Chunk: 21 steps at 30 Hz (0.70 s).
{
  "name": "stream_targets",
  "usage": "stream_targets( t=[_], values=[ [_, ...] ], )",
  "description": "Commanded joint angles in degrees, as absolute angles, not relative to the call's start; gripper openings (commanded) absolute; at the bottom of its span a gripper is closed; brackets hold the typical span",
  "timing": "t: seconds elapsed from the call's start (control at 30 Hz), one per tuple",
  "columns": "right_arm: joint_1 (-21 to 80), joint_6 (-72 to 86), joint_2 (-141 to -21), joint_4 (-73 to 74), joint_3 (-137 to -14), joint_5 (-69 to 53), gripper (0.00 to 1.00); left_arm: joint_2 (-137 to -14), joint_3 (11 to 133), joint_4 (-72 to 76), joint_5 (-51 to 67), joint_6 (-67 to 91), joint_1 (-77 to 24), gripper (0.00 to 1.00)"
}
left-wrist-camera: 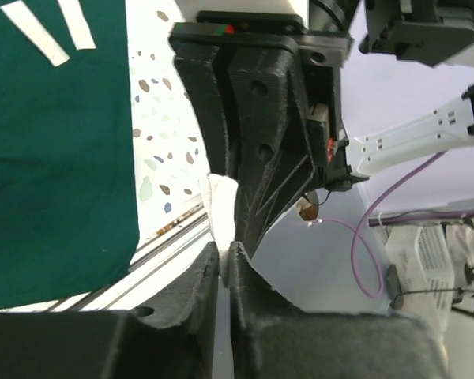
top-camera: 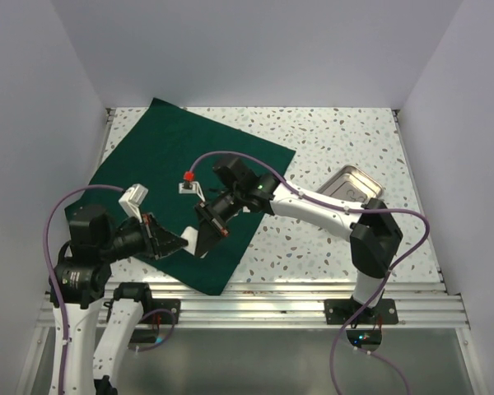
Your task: Prepare the surgical pack
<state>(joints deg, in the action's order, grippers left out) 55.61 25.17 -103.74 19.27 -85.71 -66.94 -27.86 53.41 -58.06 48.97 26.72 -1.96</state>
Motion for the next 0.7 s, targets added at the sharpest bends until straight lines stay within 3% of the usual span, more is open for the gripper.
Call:
stream_targets(
  t=[0.0, 0.03, 0.07, 0.1, 0.13, 0.3, 0.47, 0.67],
  values=[
    [54.41, 23.29, -100.55, 20.74, -85.70, -67.24, 0.00, -29.79, 56.07, -59.23, 46.07, 25.49, -2.02, 0.17],
    [53.88, 23.47, -99.85, 20.66, -85.17, -66.98, 0.00, -30.75, 56.77, -59.76, 43.62, 26.36, -2.02, 0.33],
    [53.18, 23.73, -99.58, 20.39, -83.60, -66.80, 0.00, -31.11, 57.47, -59.68, 41.42, 26.89, -2.02, 0.56],
    [51.61, 24.25, -99.15, 20.39, -82.80, -66.27, 0.00, -31.55, 58.96, -59.59, 37.74, 27.59, -2.02, 0.63],
    [50.63, 24.61, -98.27, 20.48, -81.05, -66.01, 0.00, -33.12, 59.76, -59.94, 35.44, 27.95, -2.02, 0.78],
    [41.08, 28.03, -95.36, 21.88, -76.03, -62.41, 0.00, -38.14, 61.70, -57.66, 24.62, 31.72, -2.02, 0.80],
    [25.52, 28.83, -94.40, 35.32, -74.54, -48.72, 0.00, -42.62, 60.56, -54.94, 21.36, 32.43, -2.02, 0.77],
    [3.74, 39.81, -90.35, 28.66, -66.36, -42.03, 0.00, -47.28, 56.43, -49.84, 21.18, 33.31, -2.11, 0.72]
  ],
)
